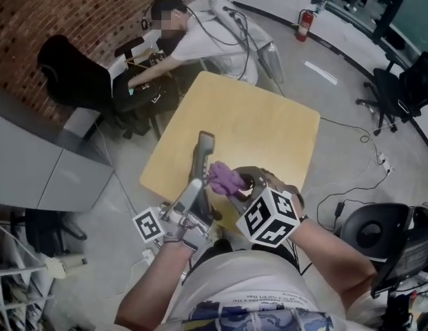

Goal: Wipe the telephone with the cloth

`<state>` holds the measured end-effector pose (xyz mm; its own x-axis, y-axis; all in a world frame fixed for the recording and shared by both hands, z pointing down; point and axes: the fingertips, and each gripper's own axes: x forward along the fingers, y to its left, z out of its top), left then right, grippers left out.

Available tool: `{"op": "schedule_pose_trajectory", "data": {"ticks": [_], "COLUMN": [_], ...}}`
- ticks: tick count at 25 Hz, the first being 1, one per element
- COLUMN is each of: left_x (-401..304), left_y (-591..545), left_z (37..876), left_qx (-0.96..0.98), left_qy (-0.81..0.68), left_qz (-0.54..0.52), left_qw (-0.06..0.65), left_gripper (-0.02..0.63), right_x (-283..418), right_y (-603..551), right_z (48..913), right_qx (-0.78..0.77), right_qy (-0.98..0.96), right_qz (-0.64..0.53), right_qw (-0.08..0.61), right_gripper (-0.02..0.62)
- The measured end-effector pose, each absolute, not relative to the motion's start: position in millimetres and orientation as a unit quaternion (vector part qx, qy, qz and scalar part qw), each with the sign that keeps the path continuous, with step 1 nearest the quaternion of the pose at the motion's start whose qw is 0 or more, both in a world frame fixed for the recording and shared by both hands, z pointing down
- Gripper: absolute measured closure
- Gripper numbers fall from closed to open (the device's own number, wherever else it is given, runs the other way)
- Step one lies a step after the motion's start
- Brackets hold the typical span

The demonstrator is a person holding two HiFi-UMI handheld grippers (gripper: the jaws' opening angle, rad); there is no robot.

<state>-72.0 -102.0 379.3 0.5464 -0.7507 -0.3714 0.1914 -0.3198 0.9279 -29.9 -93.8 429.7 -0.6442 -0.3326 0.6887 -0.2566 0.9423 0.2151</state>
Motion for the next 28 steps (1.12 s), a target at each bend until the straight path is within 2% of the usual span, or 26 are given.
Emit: {"op": "schedule_pose_trajectory", "data": {"ticks": [15,23,28], "left_x": [-72.2,-62.5,-59.6], "left_y": [-108.6,-102.1,-96.2], "left_z": [373.4,379.2,381.7], "left_qx": [0.686,0.684,0.682], "left_qy": [-0.246,-0.265,-0.278], "left_qz": [-0.438,-0.435,-0.434], "left_qw": [0.526,0.522,0.519], "left_gripper": [0.351,0.351,0.351], "right_x": [-11.2,-8.4,-16.6], "right_y": [-36.0,-43.2,-22.1], "right_z": [432.7,378.2,370.5], "right_qx": [0.067,0.104,0.074], "right_qy": [-0.914,-0.928,-0.926], "right_qz": [-0.078,-0.127,-0.161], "right_qw": [0.393,0.335,0.333], "right_gripper": [0.472,0.472,0.472]}}
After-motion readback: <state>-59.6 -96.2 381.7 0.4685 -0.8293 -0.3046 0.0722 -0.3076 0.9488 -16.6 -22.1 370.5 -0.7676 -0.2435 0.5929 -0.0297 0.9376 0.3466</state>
